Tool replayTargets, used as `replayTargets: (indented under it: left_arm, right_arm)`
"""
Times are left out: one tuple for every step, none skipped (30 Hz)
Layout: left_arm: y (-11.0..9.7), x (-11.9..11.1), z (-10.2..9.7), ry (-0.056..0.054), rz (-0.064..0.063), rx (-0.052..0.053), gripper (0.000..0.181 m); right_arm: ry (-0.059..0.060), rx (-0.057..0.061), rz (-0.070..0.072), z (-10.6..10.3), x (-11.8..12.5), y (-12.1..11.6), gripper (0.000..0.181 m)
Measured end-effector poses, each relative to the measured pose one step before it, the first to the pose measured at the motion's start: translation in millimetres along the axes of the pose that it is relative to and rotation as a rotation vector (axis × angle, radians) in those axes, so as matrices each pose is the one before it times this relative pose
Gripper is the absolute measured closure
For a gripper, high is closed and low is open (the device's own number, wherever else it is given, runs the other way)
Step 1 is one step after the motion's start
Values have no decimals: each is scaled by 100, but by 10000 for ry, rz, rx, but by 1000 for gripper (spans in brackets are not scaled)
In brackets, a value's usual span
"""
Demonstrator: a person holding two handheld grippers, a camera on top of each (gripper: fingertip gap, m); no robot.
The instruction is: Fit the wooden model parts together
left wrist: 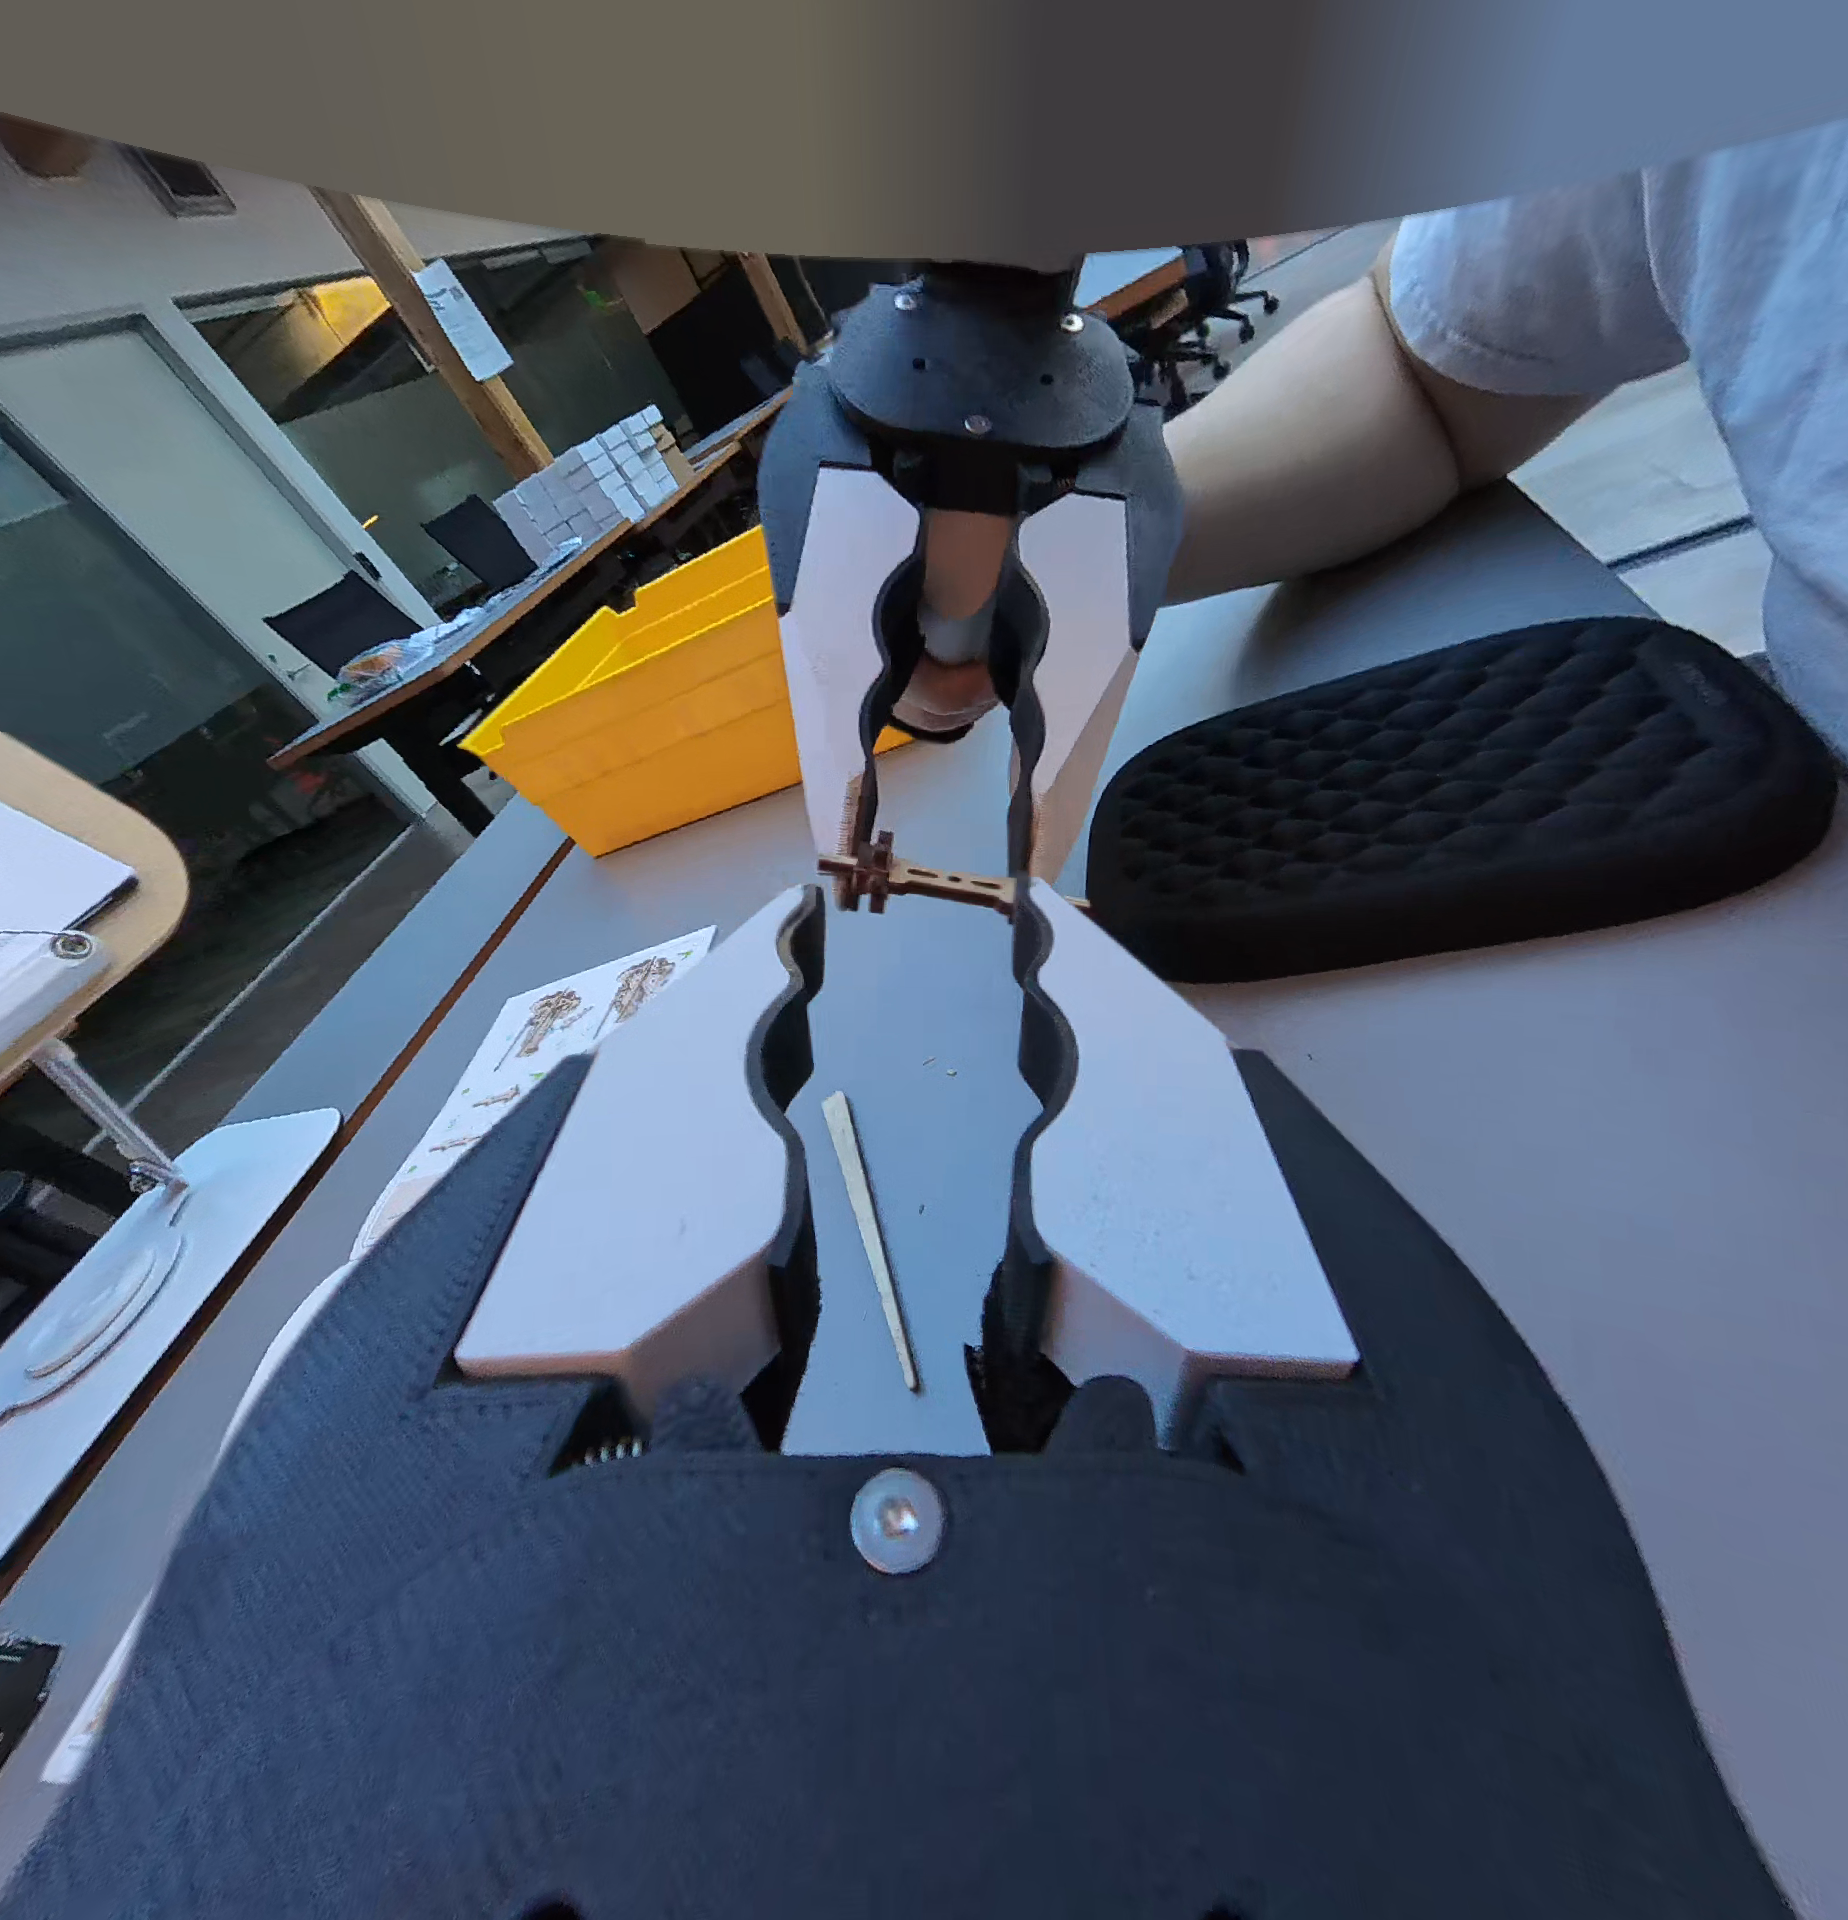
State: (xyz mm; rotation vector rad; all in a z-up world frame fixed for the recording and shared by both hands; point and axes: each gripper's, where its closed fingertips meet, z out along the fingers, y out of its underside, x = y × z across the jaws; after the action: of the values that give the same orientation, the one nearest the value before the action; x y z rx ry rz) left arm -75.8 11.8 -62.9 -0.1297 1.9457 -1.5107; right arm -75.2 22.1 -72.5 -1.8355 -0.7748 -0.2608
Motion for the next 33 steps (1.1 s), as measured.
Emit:
replayTargets:
  left_arm:
    - [82,437,148,146,185,-93,149]
    - [102,249,134,62,112,-119,147]
    - [77,47,58,-16,104,-81,147]
    - [16,59,20,20,55,-27,147]
    - [-31,19,14,-5,13,-1,145]
    - [-30,65,2,11,77,-21,144]
    - [58,7,-2,-29,140,-74,144]
    - [64,56,-7,3,133,-80,147]
    - [2,202,3,81,96,-38,150]
    - [85,84,25,25,71,-73,150]
    - [96,-26,14,-11,42,-70,151]
    - [35,-8,3,3,0,-32,151]
    - [22,26,-5,23,16,-10,151]
    - [22,-39,-4,-34,71,-18,151]
    - [-61,12,-25,-29,125,9,151]
    - [-42,56,-19,8,97,-3,151]
    - [46,38,-19,33,31,-51,151]
    - [135,30,-47,52,26,-98,152]
    - [178,18,-53,36,72,-105,152]
    - [57,61,-38,45,52,-28,152]
    - [-10,49,-7,14,22,4,152]
    - [31,93,6,36,76,-21,152]
    - [100,70,13,19,122,-58,152]
    - [79,107,0,48,83,-51,152]
    - [29,72,13,31,4,-27,152]
    - [13,70,50,28,-41,-4,151]
    - [-4,74,29,28,-31,31,152]
    - [34,72,24,27,-34,13,152]
    - [6,64,31,31,-49,6,152]
    - [6,27,23,16,-40,-18,152]
    - [126,-46,61,-11,-36,-89,152]
    - [151,-104,74,-59,-7,-123,152]
    - [75,-47,50,-46,99,-78,152]
  right_arm:
    - [-34,-10,8,48,-74,24,151]
    - [-16,-73,9,44,-43,147,151]
    - [-32,21,-29,23,-70,14,151]
    - [-57,17,41,24,-87,-30,151]
    - [-86,38,34,43,-147,-78,151]
    - [-59,-38,-4,48,-98,53,151]
    - [-20,-44,-14,51,-39,81,151]
    - [-34,-18,41,43,-53,62,151]
    - [-121,-6,78,39,-159,39,151]
    - [-10,-43,45,36,-13,108,151]
    - [49,-15,-28,37,53,50,151]
    - [-1,7,-16,25,-17,14,151]
    - [-7,1,15,-4,-4,11,151]
    - [2,7,17,-17,37,-8,151]
    - [-42,31,18,-11,-47,-35,151]
    - [-33,-10,-14,4,-54,23,151]
    - [10,-59,-53,34,-27,93,151]
    - [2,-30,-39,24,-33,55,151]
    - [-13,24,2,6,-41,-28,151]
    - [-35,15,10,10,-55,-21,151]
    - [-49,-1,7,-3,-65,7,151]
    - [-65,-3,8,11,-87,30,151]
    - [-48,-5,14,19,-77,47,151]
    - [-60,11,2,43,-110,27,151]
    - [-15,45,-17,17,-40,-47,151]
    - [-56,27,-11,4,-98,-60,151]
    - [-51,-40,-33,12,-83,50,152]
    - [-13,-17,-44,19,-58,40,152]
    - [-4,13,-40,8,-64,21,152]
    - [17,-6,5,29,13,78,152]
    - [52,-72,39,37,110,168,152]
    - [70,-32,-16,20,107,111,152]
    - [43,-12,12,17,44,50,152]
